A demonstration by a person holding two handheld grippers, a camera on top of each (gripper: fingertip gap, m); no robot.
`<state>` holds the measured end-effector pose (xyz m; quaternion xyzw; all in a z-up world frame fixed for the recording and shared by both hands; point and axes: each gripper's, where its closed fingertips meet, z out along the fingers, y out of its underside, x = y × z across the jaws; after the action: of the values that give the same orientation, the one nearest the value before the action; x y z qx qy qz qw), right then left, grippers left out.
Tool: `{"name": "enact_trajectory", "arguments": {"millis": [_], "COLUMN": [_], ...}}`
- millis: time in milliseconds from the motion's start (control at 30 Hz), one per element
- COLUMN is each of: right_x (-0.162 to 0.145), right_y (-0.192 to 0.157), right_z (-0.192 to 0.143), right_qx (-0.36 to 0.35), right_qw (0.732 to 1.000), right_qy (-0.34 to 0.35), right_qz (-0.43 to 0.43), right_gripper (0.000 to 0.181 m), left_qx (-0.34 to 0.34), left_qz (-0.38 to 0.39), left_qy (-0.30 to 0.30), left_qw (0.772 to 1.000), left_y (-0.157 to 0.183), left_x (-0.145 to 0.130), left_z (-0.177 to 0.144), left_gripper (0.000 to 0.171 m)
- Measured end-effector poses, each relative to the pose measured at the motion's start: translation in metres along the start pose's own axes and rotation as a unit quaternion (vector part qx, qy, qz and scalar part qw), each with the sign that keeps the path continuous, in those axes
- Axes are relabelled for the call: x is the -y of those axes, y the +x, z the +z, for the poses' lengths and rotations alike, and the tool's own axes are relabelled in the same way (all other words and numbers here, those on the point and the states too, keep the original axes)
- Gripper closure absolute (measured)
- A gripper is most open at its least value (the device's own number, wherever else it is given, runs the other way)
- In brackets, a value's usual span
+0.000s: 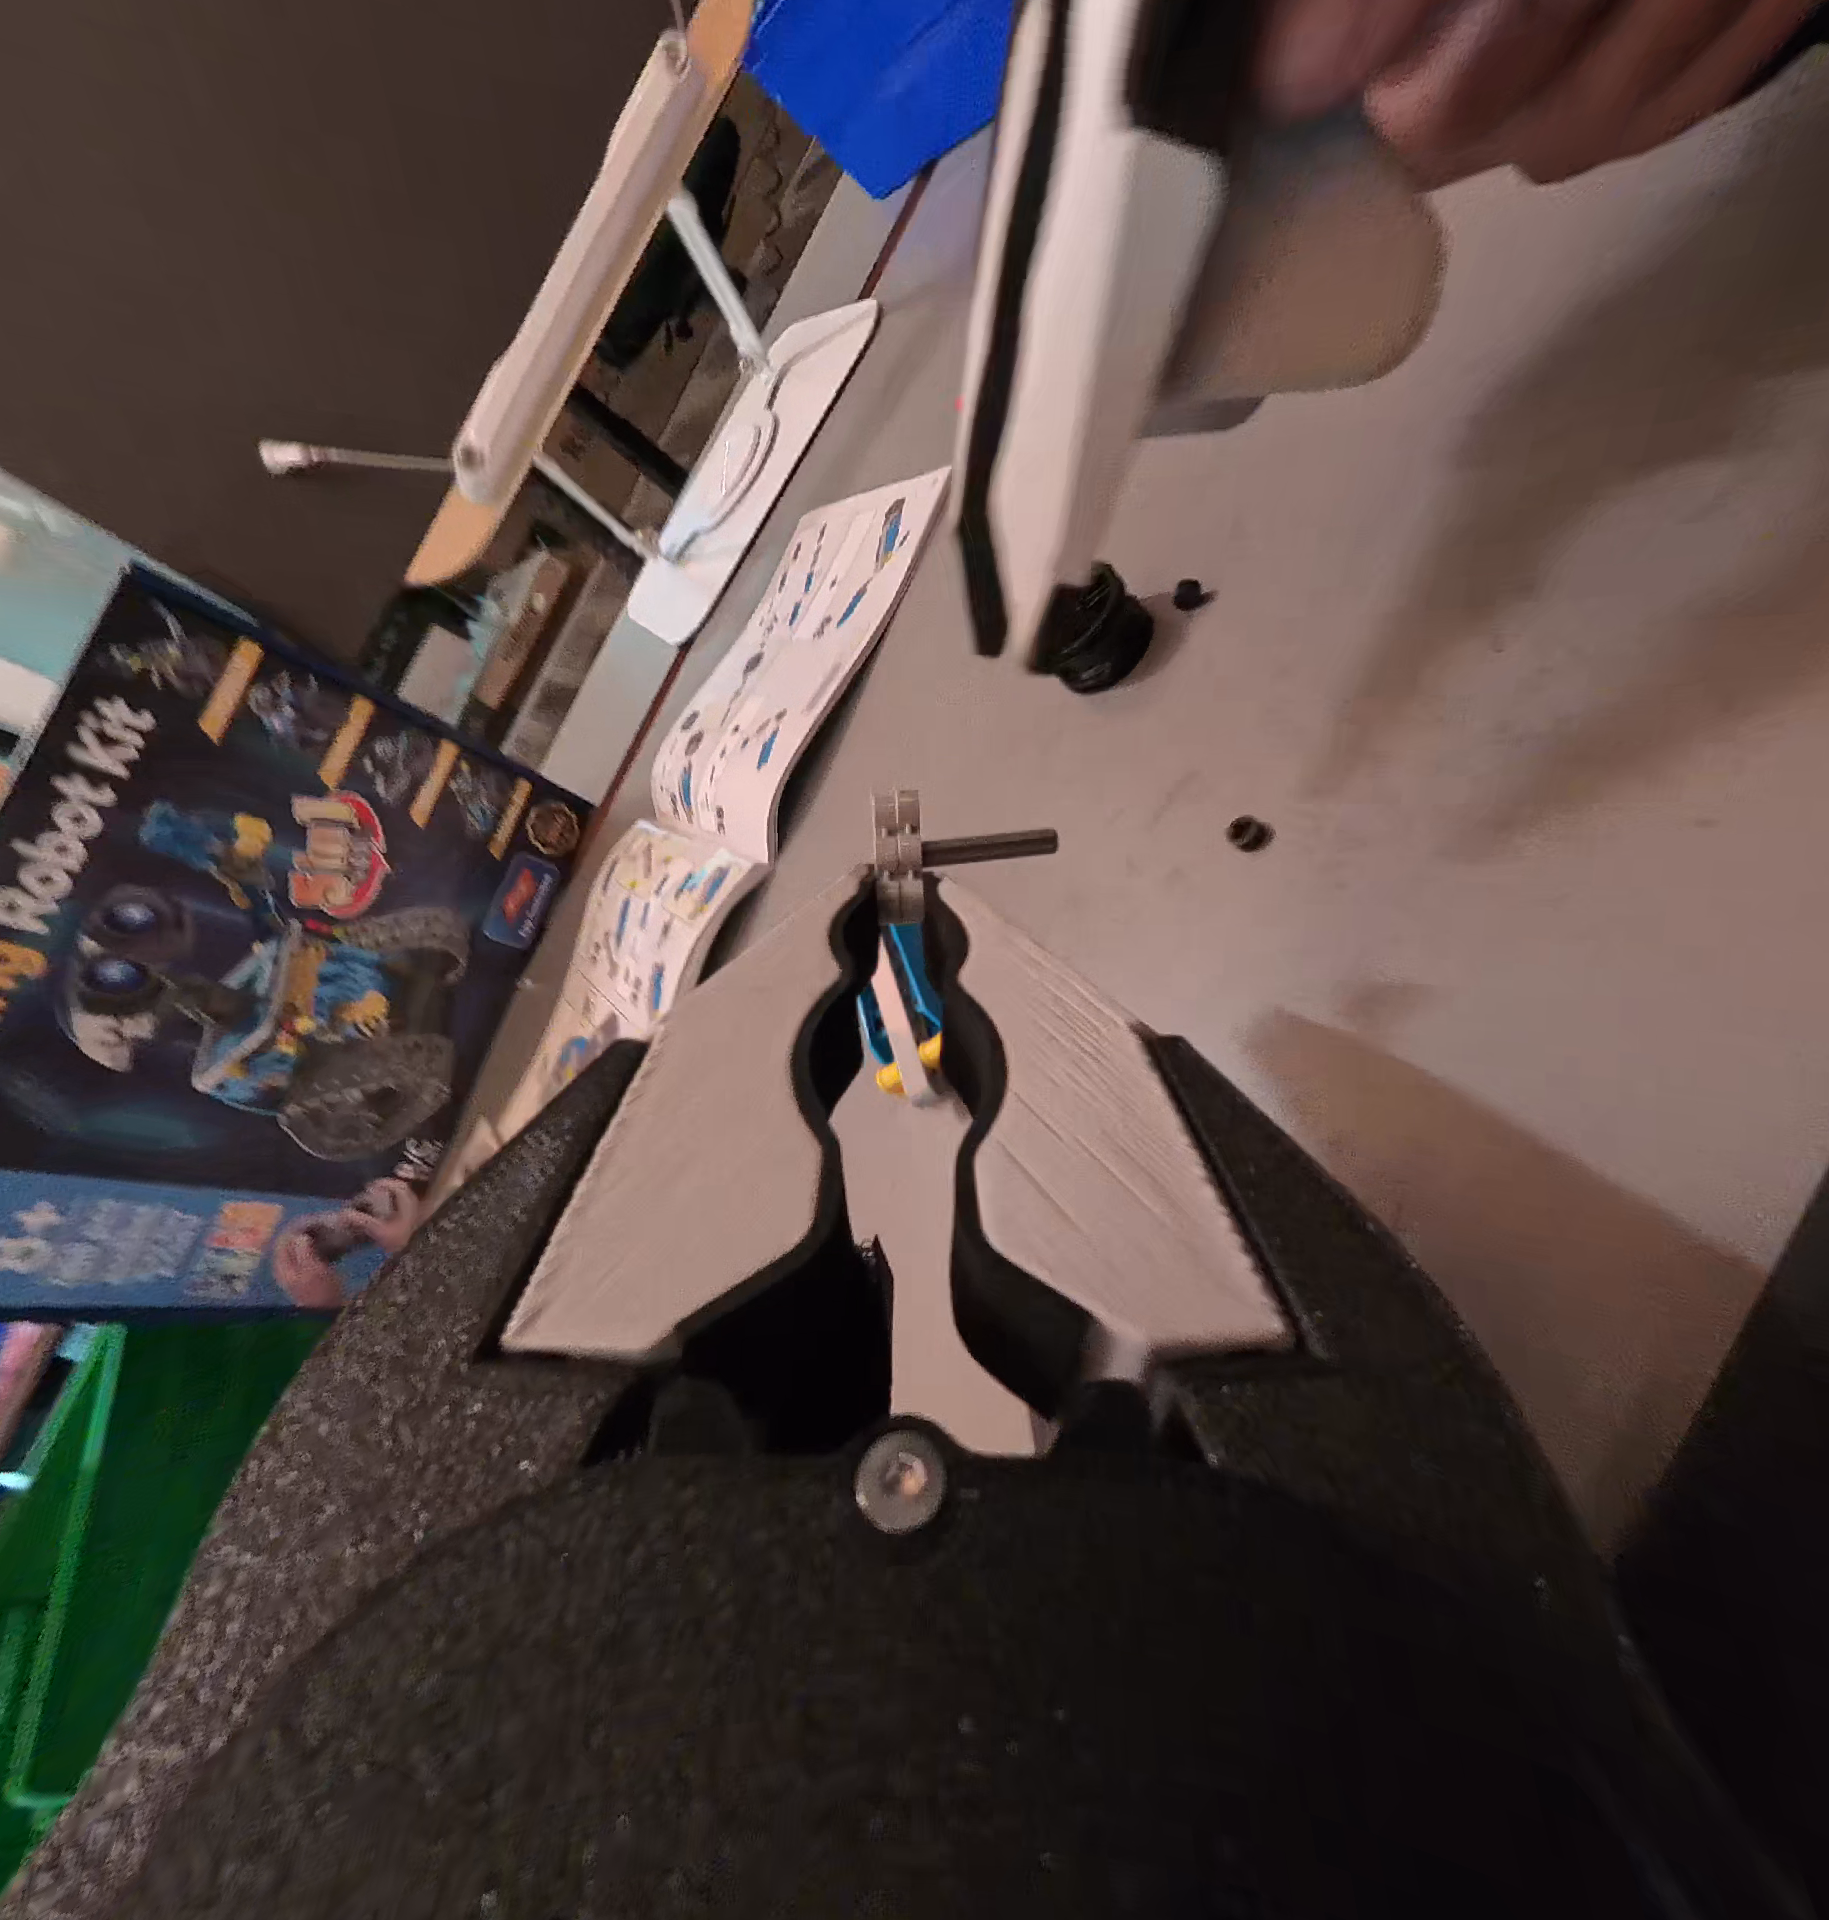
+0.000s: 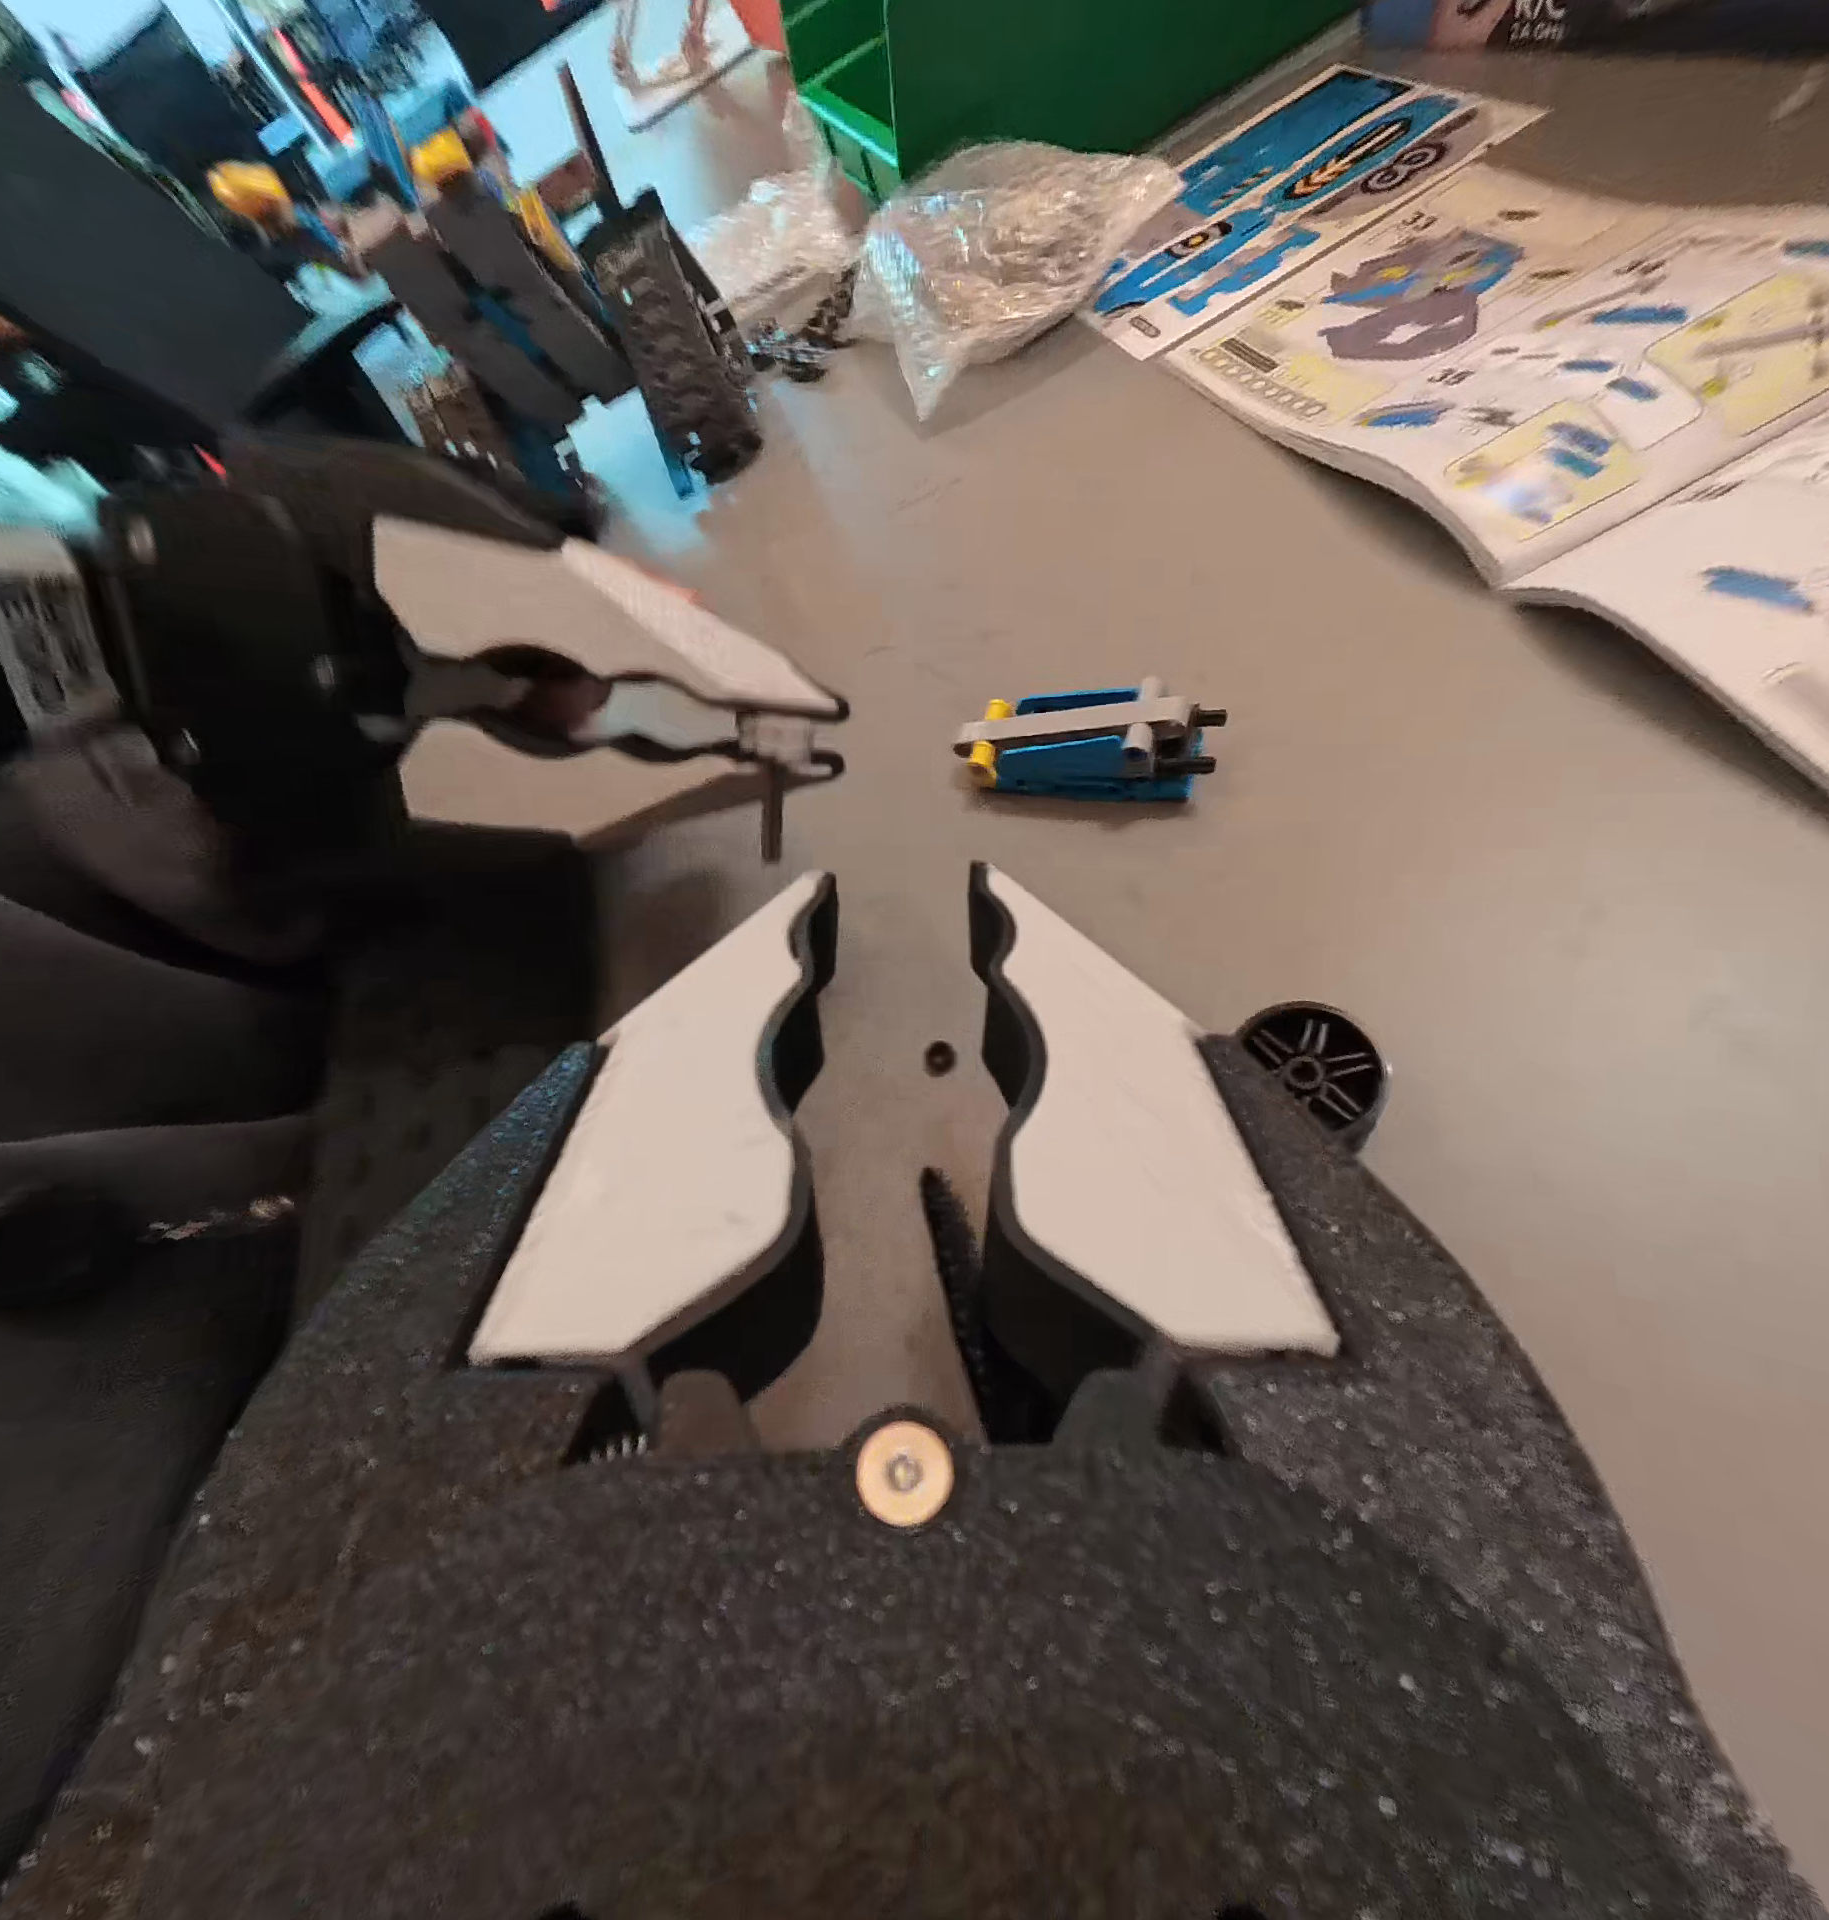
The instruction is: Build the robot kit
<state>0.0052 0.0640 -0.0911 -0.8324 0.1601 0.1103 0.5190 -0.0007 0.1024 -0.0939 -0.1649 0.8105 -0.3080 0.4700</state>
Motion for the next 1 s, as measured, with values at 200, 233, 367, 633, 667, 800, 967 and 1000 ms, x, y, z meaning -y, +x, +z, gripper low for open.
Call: {"name": "enact_trajectory", "arguments": {"millis": [200,233,367,633,667,800,967,1000], "right_x": [-0.051,-0.055,-0.062,-0.066,-0.065,-0.038,-0.001,-0.001], "right_y": [-0.002,-0.002,0.005,0.009,0.01,-0.004,-0.024,-0.025], "right_z": [0.023,0.025,0.027,0.028,0.029,0.029,0.031,0.033], "right_qx": [-0.063,-0.066,-0.077,-0.083,-0.086,-0.104,-0.166,-0.17], "right_qw": [0.974,0.971,0.966,0.964,0.963,0.959,0.927,0.923], "right_qy": [-0.148,-0.158,-0.178,-0.188,-0.188,-0.122,-0.025,-0.024], "right_qz": [-0.161,-0.169,-0.172,-0.17,-0.175,-0.234,-0.335,-0.345], "right_gripper": [0.162,0.162,0.166,0.174,0.174,0.175,0.174,0.174], "left_qx": [-0.042,-0.052,-0.091,-0.167,-0.168,-0.179,-0.195,-0.198], "left_qz": [-0.139,-0.159,-0.24,-0.322,-0.322,-0.329,-0.347,-0.349], "left_qy": [0.001,0.005,0.019,0.014,0.011,0.002,0.001,-0.001], "left_qw": [0.989,0.986,0.966,0.932,0.932,0.927,0.917,0.916], "left_y": [-0.01,-0.011,-0.01,0.002,0.002,0.006,0.008,0.009], "left_x": [-0.016,-0.016,-0.016,-0.021,-0.022,-0.025,-0.025,-0.025], "left_z": [0.001,0.001,0.002,0.008,0.008,0.011,0.011,0.012], "left_gripper": [0.165,0.165,0.164,0.165,0.165,0.165,0.165,0.165]}}
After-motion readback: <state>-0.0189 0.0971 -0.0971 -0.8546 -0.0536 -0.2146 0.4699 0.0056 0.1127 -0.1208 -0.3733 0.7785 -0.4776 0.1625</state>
